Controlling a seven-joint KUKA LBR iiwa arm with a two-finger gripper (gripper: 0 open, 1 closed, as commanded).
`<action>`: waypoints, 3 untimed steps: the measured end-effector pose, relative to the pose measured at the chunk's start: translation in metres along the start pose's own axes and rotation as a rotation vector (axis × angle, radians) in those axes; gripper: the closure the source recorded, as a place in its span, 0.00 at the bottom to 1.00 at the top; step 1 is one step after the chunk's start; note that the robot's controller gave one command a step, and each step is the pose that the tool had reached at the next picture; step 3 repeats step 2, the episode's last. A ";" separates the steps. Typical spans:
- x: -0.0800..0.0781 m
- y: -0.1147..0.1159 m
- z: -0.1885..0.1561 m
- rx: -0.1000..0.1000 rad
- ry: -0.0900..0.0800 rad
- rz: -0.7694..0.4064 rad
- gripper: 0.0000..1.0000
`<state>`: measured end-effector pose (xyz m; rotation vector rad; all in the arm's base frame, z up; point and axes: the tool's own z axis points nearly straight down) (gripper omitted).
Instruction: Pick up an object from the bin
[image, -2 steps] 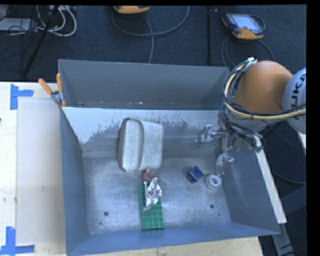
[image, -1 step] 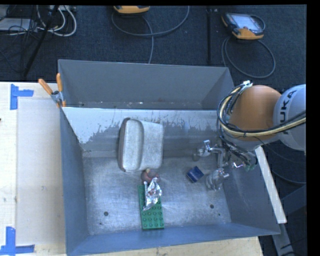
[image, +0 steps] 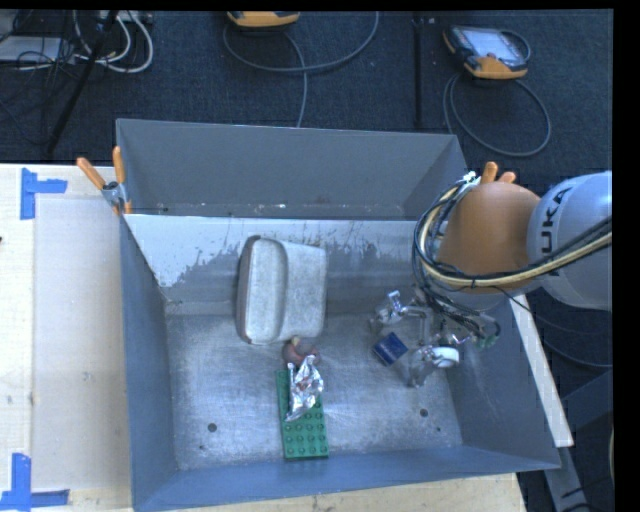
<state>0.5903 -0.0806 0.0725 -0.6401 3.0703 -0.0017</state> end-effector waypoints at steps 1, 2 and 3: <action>0.000 -0.002 -0.003 0.001 0.003 0.002 1.00; 0.017 -0.035 -0.183 0.003 -0.002 -0.205 1.00; 0.017 -0.035 -0.183 0.003 -0.002 -0.205 1.00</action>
Offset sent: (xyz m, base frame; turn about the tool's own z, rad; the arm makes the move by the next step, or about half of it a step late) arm 0.0000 0.0000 0.0000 0.0000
